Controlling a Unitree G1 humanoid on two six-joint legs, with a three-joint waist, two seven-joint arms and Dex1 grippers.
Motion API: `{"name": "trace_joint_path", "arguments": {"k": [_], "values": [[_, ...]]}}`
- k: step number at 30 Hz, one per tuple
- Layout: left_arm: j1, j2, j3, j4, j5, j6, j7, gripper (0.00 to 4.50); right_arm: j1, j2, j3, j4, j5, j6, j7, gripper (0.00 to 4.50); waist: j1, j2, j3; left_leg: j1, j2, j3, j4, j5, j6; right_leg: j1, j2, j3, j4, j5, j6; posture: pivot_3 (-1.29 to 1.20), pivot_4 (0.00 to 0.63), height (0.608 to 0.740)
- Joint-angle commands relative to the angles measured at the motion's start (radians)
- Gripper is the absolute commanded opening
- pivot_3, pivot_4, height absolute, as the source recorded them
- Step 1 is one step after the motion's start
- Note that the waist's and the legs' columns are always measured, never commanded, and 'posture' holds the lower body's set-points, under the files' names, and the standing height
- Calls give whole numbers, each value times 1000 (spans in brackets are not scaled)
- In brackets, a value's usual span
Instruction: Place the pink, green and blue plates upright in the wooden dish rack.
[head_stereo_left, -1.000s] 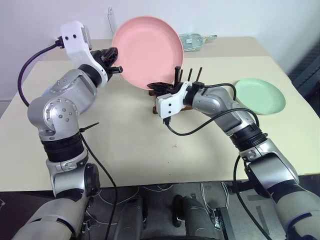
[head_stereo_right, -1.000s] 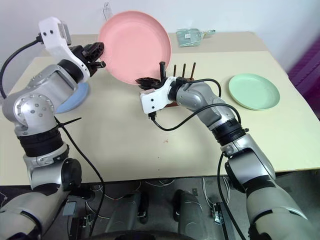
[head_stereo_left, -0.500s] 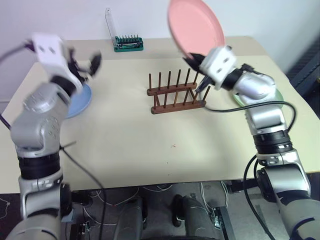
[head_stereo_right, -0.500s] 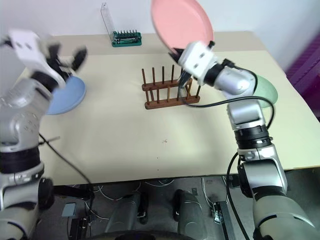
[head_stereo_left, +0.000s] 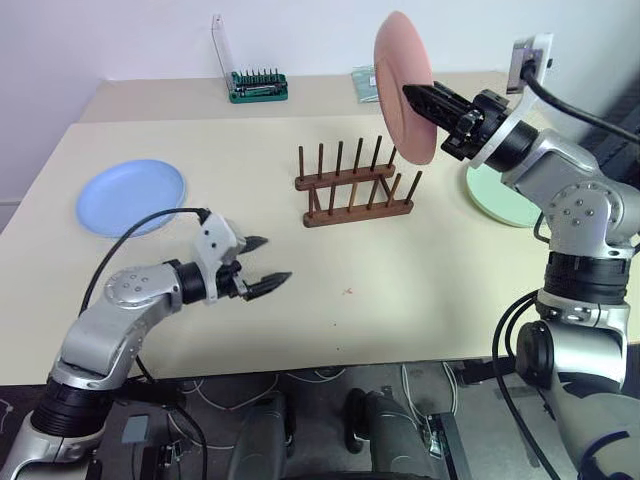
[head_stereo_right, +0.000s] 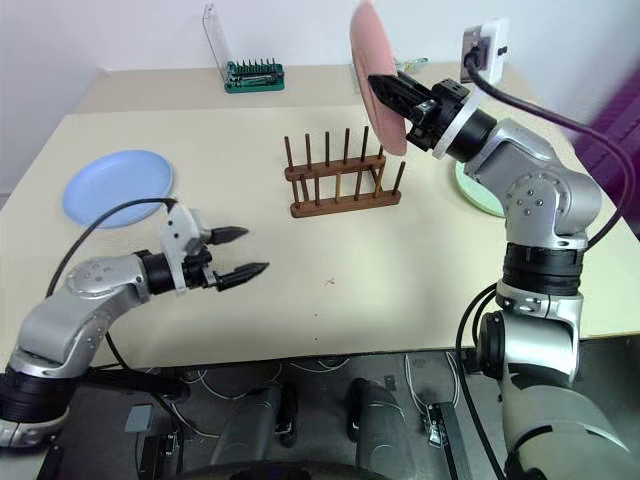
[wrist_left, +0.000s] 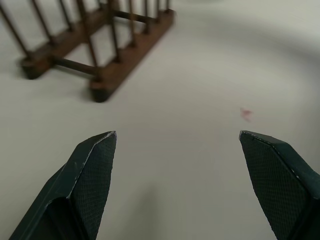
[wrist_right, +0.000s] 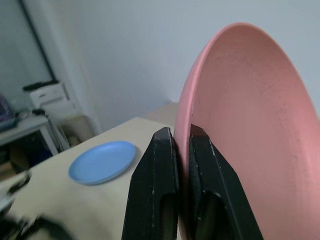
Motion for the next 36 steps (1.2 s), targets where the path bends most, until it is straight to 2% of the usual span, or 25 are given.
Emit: {"name": "trace_joint_path", "arguments": {"k": [1, 6, 13, 14, 15, 16, 20, 27, 32, 35, 36], "values": [[-10, -21, 13, -55, -24, 4, 4, 4034, -62, 10, -36, 82, 8, -5, -12, 0, 0, 0, 0, 0, 0, 0, 0, 0, 0, 0, 0, 0, 0, 0, 0, 0, 150, 730], [-7, -33, 8, -59, -12, 11, 6, 4034, -140, 30, -75, 278, 20, 25, -44, 0, -1, 0, 0, 0, -2, 1, 0, 0, 0, 0, 1, 0, 1, 0, 0, 0, 150, 730], [0, -42, 2, -65, 0, 16, 16, 4034, -206, 49, -117, 448, 3, 34, -91, 0, -2, 1, 0, 0, -2, 1, 0, 0, 0, 0, 1, 1, 1, 0, 0, 0, 150, 730], [1, -43, 1, -64, 3, 15, 17, 4077, -209, 49, -120, 454, -2, 21, -89, 733, -1, 1, 0, 0, -2, 1, 0, 0, 0, 0, 1, 1, 1, 0, 0, 0, 150, 730], [2, -44, 0, -64, 6, 15, 18, 4077, -211, 50, -121, 457, -7, 10, -86, 966, -1, 1, 0, 0, -2, 1, 0, 0, 0, 0, 1, 1, 1, 0, 0, 0, 150, 730], [3, -45, 1, -63, 7, 14, 18, 4077, -214, 51, -122, 456, -12, -3, -87, 1404, -1, 1, 0, 0, -2, 1, 0, 0, 0, 0, 1, 1, 1, 0, 1, 0, 150, 730], [3, -46, 7, -53, 10, 12, 18, 4077, -220, 51, -123, 435, -40, -55, -104, 3423, -1, 2, 1, 0, -2, 1, 0, 0, 0, -1, 1, 1, 1, 0, 0, 0, 150, 730], [3, -58, 35, -24, 24, 6, 46, 4077, -184, -11, -67, 344, -202, -269, -105, 3423, 0, 2, 1, 0, -2, 1, 0, 0, 0, -1, 1, 1, 1, 0, 1, 0, 150, 730], [4, -67, 59, -3, 17, 7, 60, 4077, -163, -70, -45, 270, -261, -364, -46, 3423, -2, 2, 1, 0, -2, 0, 0, 0, 0, -1, 1, 1, 1, 0, 1, 0, 150, 730], [4, -64, 48, 0, 29, -1, 52, 4077, -101, -165, 30, 279, -360, -369, 17, 3423, -2, 2, 1, 0, -2, 1, 0, 0, 0, -1, 1, 1, 1, 0, 1, 0, 150, 730], [2, -66, 44, -2, 26, -2, 45, 4077, -63, -210, 77, 292, -422, -399, 44, 3691, 1, 2, 1, 0, -2, 1, 0, 0, 0, -1, 1, 1, 1, 0, 1, 0, 150, 730]]}}
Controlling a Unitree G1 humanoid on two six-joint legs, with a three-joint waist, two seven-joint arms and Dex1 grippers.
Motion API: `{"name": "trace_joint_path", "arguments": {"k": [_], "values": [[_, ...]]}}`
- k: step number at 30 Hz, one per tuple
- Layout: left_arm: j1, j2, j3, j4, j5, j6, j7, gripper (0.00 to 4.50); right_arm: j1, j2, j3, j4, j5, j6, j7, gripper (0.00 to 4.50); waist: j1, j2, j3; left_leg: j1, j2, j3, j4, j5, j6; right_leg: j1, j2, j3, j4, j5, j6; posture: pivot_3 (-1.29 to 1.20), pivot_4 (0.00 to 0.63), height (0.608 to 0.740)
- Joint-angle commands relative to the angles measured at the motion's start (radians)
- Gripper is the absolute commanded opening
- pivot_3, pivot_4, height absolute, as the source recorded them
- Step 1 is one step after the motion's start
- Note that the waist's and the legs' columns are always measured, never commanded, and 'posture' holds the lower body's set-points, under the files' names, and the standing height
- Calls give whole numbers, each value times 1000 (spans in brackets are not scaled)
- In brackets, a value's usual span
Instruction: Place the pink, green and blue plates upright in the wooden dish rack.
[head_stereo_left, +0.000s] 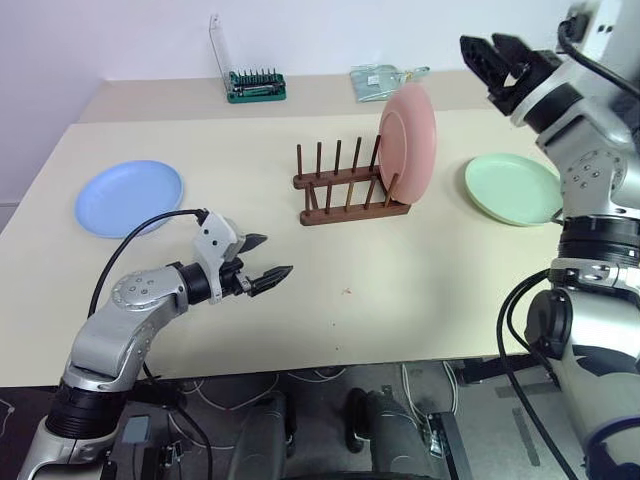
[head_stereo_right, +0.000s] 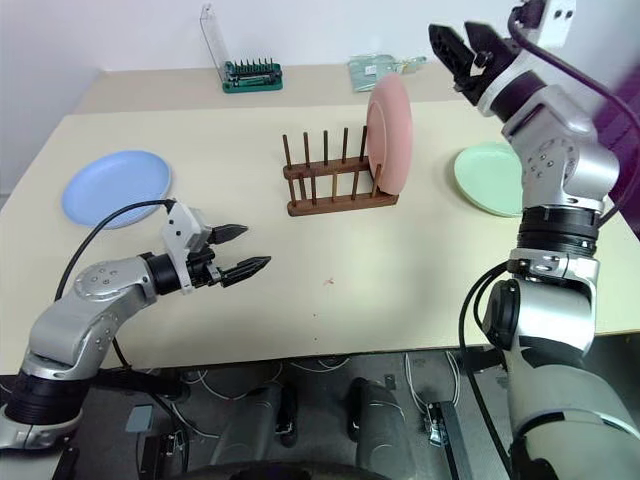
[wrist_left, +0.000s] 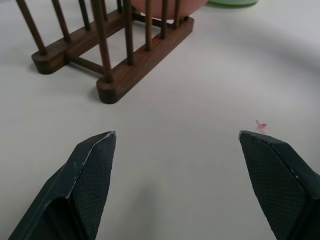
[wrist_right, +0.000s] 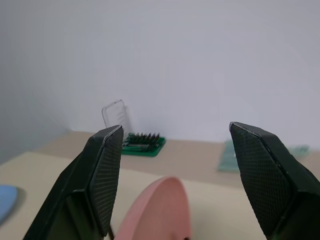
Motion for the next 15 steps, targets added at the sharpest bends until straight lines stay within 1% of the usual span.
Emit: {"name": "trace_joint_path", "arguments": {"k": [1, 2, 3, 5, 7, 10, 15], "values": [[-3, 1, 9, -20, -2, -21, -15, 4077, 86, -115, 109, 7, -159, -69, 79, 3967, 5, -1, 0, 0, 0, 0, 0, 0, 0, 1, 0, 0, -1, 0, 0, 0, 150, 730], [-5, 0, 2, -25, -6, -19, -22, 4077, 117, -144, 141, 13, -201, -96, 98, 4278, 6, -1, 0, 0, 0, 0, 0, 0, 0, 2, 0, 0, -1, 0, 0, 0, 150, 730], [-9, -1, -11, -31, -7, -16, -31, 4077, 149, -174, 175, 26, -244, -115, 114, 4447, 5, -1, 0, 0, 0, 0, 0, 0, 0, 1, 0, 0, -2, 0, 0, 0, 150, 730], [-17, -2, -50, -46, -3, -17, -56, 4077, 219, -223, 241, 41, -328, -154, 142, 4447, 3, 0, 0, 0, -1, 0, 1, 0, 0, 1, -1, 0, -2, 0, 0, 0, 150, 730], [-32, -19, -83, -54, -9, -16, -71, 4077, 258, -238, 288, 87, -405, -211, 128, 4447, 2, 0, 0, 0, -1, 0, 1, 0, 0, 1, -1, 1, -2, 0, 0, 0, 150, 730], [-50, -40, -112, -51, -4, -15, -79, 4077, 261, -232, 329, 166, -482, -283, 97, 4447, -5, 0, 0, 0, -1, 1, 1, 0, 0, 0, 0, 1, -1, 0, 0, 0, 150, 730], [-77, -65, -145, -41, 12, -16, -78, 4077, 217, -198, 378, 392, -589, -394, 26, 4447, -4, 0, 0, 1, -1, 2, 1, 0, 0, 0, 1, 1, 0, 0, 0, 0, 150, 730]]}}
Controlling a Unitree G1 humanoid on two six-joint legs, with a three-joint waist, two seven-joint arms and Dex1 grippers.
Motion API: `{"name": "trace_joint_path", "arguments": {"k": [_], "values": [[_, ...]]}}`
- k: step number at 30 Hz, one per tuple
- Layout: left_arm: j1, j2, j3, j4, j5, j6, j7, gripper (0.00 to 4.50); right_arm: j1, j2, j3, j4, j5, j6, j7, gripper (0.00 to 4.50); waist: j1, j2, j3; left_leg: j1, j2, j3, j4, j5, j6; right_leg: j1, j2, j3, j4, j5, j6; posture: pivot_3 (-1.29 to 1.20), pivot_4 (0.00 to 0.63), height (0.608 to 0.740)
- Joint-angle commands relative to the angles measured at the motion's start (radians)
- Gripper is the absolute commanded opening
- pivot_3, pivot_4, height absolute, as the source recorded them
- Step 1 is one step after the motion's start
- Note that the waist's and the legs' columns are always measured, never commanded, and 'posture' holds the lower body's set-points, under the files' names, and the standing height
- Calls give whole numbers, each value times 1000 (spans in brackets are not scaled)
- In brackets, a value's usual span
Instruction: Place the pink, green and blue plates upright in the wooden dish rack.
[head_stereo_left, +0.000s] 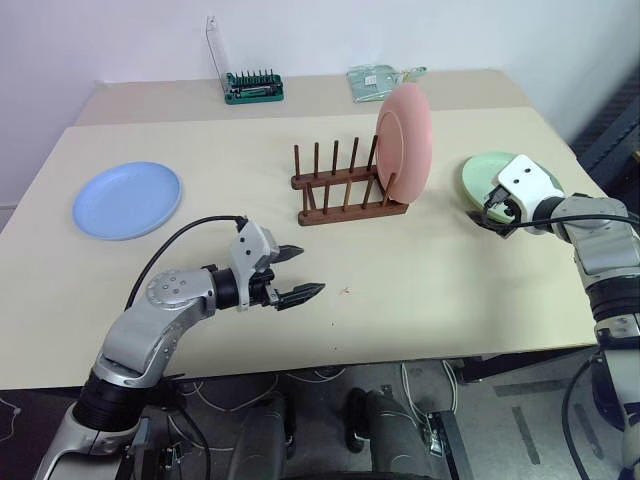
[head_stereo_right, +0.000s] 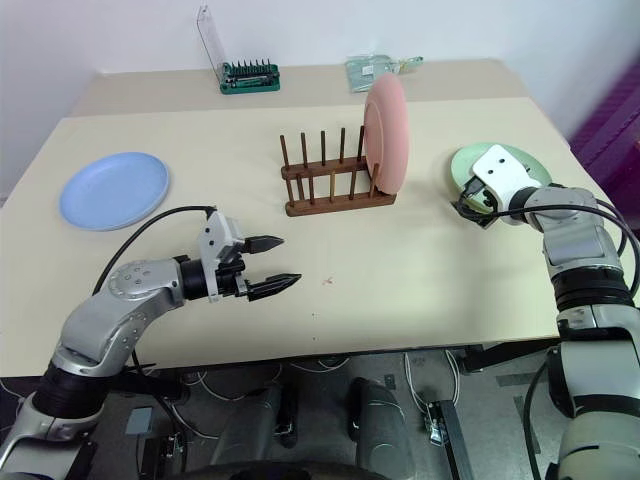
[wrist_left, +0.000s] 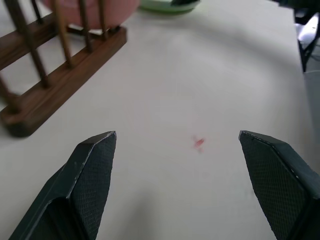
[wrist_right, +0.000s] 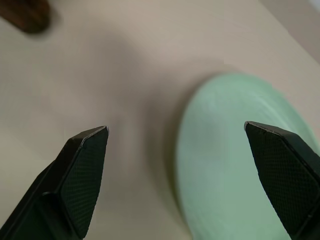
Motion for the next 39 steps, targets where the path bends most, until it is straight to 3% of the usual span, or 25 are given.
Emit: {"name": "trace_joint_path", "arguments": {"k": [1, 4, 11, 16, 22, 25, 30, 34, 37, 39], "values": [[-20, -5, -2, -25, 6, -15, -1, 4077, -51, 14, 11, 126, -60, -76, -53, 4447, 1, 0, 0, 0, 0, 0, 0, 0, 0, 0, 0, 0, 0, 0, 0, 0, 150, 730], [-19, -1, 0, -23, 11, -19, -6, 4077, -82, 38, 19, 226, -90, -109, -86, 3647, 0, 0, 0, 0, 0, 0, 0, 0, 0, 0, 0, 0, 0, 0, 0, 0, 150, 730], [3, 6, 12, -37, 17, -20, 2, 4077, -124, 54, 13, 300, -125, -165, -131, 54, 4, 0, 0, 0, 0, 0, 1, 0, 0, 1, 0, 0, 0, 0, 0, 0, 150, 730], [10, 6, 15, -41, 21, -20, 7, 4077, -144, 52, -53, 175, -69, -217, -136, 19, 4, 1, 0, 0, 0, 0, 1, 0, 0, 1, 0, 1, 1, 0, 0, 0, 150, 730], [10, 9, 17, -33, 25, -25, 2, 4077, -248, 112, -233, -130, 157, -133, -119, 19, -2, 2, 1, 0, 0, 0, 1, 0, 0, -1, 0, 2, 2, 0, 0, 0, 150, 730], [2, 4, 15, -23, 27, -28, -1, 4077, -330, 183, -337, -336, 431, 77, -26, 19, -1, 2, 1, 0, 1, 0, 1, 0, 0, -1, 0, 2, 2, 0, 0, 0, 150, 730], [-2, 0, 19, -14, 27, -34, -1, 4077, -293, 249, -365, -643, 787, 450, 70, 19, 14, 1, 0, 0, 2, -2, 1, 0, 0, 2, 0, 0, 2, 1, -2, 0, 150, 730], [-2, 0, 22, -7, 28, -40, -2, 4077, -284, 394, -397, -744, 1038, 692, -70, 19, 4, 2, 0, 0, 2, -2, 2, 0, 1, 1, -1, 1, 3, 2, -1, 0, 150, 730], [1, 0, 25, -9, 29, -44, 2, 4077, -285, 471, -403, -717, 1096, 778, -190, 19, 5, 2, 0, 0, 2, -2, 2, 0, 1, 1, 0, 1, 4, 3, -4, 0, 150, 730], [6, 1, 29, -16, 27, -43, 6, 4077, -280, 484, -380, -684, 1051, 786, -231, 19, 8, 2, 0, 0, 2, -1, 2, 0, 1, 0, 0, 1, 5, 3, -4, 0, 150, 730]]}}
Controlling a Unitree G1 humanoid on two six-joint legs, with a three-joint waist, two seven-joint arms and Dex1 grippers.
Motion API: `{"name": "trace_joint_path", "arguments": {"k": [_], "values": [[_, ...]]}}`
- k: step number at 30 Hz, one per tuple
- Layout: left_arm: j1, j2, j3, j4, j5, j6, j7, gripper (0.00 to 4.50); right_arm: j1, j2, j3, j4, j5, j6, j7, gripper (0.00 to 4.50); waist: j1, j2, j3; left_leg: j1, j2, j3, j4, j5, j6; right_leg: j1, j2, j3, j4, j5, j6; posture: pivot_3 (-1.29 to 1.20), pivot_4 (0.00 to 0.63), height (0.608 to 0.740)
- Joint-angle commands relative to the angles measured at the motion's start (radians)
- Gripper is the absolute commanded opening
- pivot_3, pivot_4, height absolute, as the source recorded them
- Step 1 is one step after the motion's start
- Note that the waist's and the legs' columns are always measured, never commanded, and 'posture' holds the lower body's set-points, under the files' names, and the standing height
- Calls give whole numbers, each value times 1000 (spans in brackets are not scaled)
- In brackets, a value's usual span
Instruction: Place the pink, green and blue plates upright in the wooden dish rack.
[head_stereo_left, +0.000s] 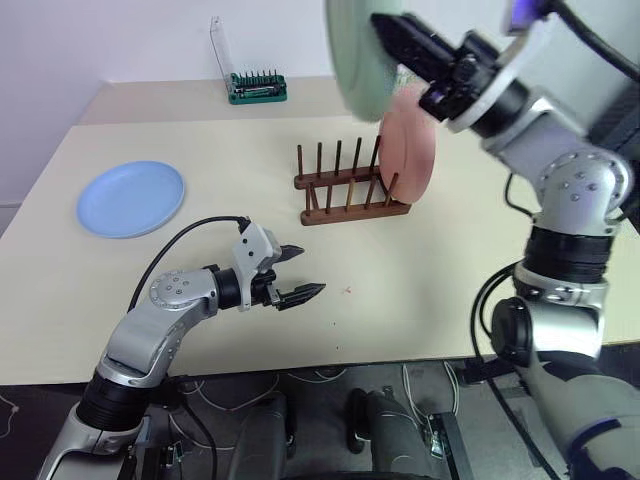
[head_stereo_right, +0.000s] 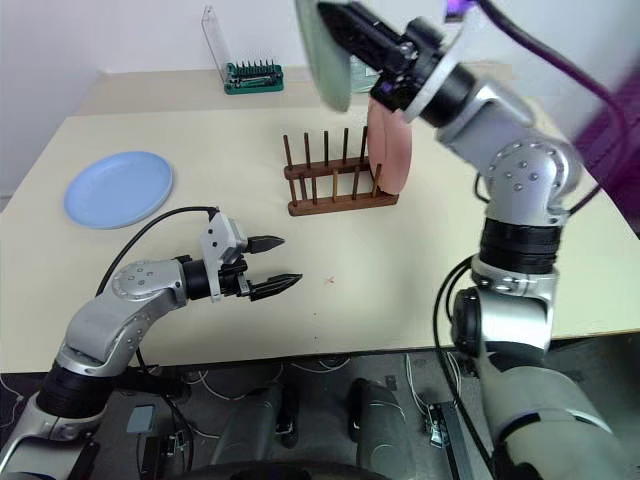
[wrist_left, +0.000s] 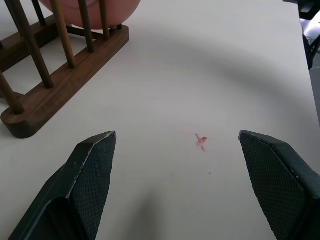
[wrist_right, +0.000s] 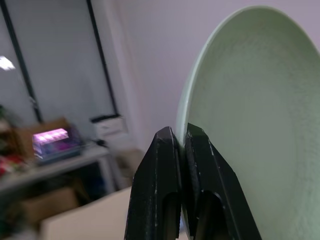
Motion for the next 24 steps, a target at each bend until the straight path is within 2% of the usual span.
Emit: {"name": "trace_joint_path", "arguments": {"k": [1, 6, 16, 17, 19, 24], "values": [[3, 3, 27, -32, -2, -17, 6, 4077, -16, 8, -11, 43, -20, 23, -84, 19, 4, 0, 0, 0, 0, 0, 0, 0, 0, 0, 0, 0, 0, 0, 0, 0, 150, 730], [17, 7, 33, -47, -9, -11, 10, 4077, -26, 1, -14, 160, -69, 16, -104, 19, 0, 0, 0, -1, -2, 0, 0, 0, 0, 1, 0, 0, -2, 0, 0, 0, 150, 730], [19, 12, 37, -49, -11, -6, 16, 4077, -23, 19, -30, 270, -105, 28, -119, 19, -1, 0, 0, 0, -2, 0, -1, 0, 0, 0, 0, 0, -1, 0, 0, 0, 150, 730], [19, 13, 39, -50, -11, -5, 16, 4077, -25, 21, -32, 274, -108, 26, -123, 704, -1, 0, 0, 0, -2, 0, -1, 0, 0, 0, 0, 0, -1, 0, 0, 0, 150, 730], [19, 15, 41, -51, -13, -4, 17, 4077, -27, 25, -34, 277, -113, 21, -126, 1521, -1, 0, 0, 0, -2, 0, -1, 0, 0, 0, 0, 0, -1, 0, 0, 0, 150, 730], [20, 17, 42, -54, -16, 0, 18, 4077, -39, 20, -21, 264, -157, -26, -122, 4076, -1, 0, 0, 0, -2, 0, -1, 0, 0, 0, 0, 0, -1, -1, 2, 0, 150, 730]]}}
